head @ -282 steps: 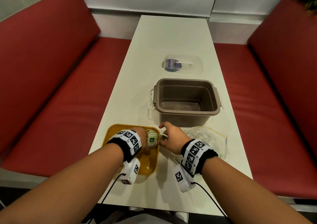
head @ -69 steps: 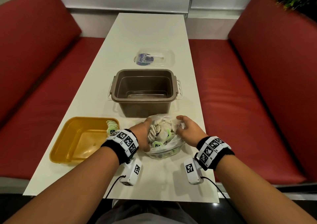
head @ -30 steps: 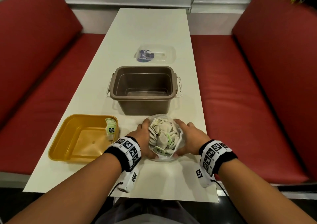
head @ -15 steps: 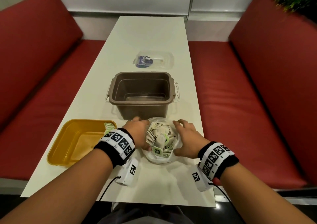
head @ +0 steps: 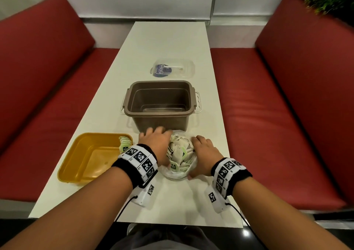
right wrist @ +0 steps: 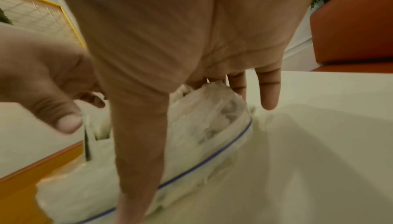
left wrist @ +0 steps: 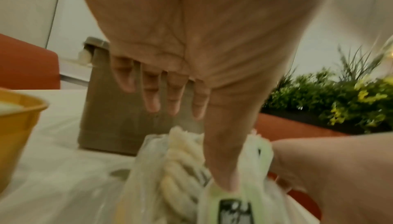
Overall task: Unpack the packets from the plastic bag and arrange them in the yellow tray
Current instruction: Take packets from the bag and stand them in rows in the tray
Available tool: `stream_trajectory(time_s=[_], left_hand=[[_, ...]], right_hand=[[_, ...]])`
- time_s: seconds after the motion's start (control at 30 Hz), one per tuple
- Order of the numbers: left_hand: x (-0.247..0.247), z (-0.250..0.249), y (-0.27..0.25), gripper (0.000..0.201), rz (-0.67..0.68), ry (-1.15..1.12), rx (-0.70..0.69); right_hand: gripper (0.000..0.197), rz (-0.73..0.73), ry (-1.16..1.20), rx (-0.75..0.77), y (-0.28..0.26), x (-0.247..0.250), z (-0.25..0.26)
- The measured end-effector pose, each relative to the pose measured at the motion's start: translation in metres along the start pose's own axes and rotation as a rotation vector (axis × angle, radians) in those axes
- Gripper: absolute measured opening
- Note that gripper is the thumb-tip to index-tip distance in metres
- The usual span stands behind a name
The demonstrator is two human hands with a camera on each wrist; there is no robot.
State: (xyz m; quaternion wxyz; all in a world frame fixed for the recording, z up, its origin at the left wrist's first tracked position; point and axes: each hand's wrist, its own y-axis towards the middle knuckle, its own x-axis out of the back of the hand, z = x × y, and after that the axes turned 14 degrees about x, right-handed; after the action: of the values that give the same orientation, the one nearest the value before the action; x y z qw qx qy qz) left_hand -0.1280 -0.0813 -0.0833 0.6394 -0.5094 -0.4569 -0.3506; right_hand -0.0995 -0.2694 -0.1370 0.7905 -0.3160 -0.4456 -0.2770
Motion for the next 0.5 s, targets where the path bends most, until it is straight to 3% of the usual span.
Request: stream_trajectory(time_s=[0.1, 0.2, 0.3, 0.37, 0.5], left_hand=[[0.017, -0.005, -0.005, 0.052, -0.122, -0.061, -0.099], [0.023, -0.008, -0.005, 0.025, -0.092, -0.064, -0.110], [0.026, -0.008, -0.004, 0.012, -0.096, -0.092, -0.113], [0.026, -0.008, -0.004, 0.013, -0.096, -0.126, -0.135], [0.021, -0.008, -0.002, 0.023, -0.030, -0.147, -0.184]], right_hand=[[0.144, 0.020, 0.096, -0.009, -0.002, 0.004, -0.001], [0.136, -0.035, 0.148, -0.038, -0.004, 0.014, 0.007], [0.109, -0.214, 0.106, -0.054, -0.003, 0.020, 0.016], [0.082, -0.279, 0.113, -0.030, -0.001, 0.021, 0.020], [0.034, -0.213, 0.140, -0.008, 0.004, 0.023, 0.026]])
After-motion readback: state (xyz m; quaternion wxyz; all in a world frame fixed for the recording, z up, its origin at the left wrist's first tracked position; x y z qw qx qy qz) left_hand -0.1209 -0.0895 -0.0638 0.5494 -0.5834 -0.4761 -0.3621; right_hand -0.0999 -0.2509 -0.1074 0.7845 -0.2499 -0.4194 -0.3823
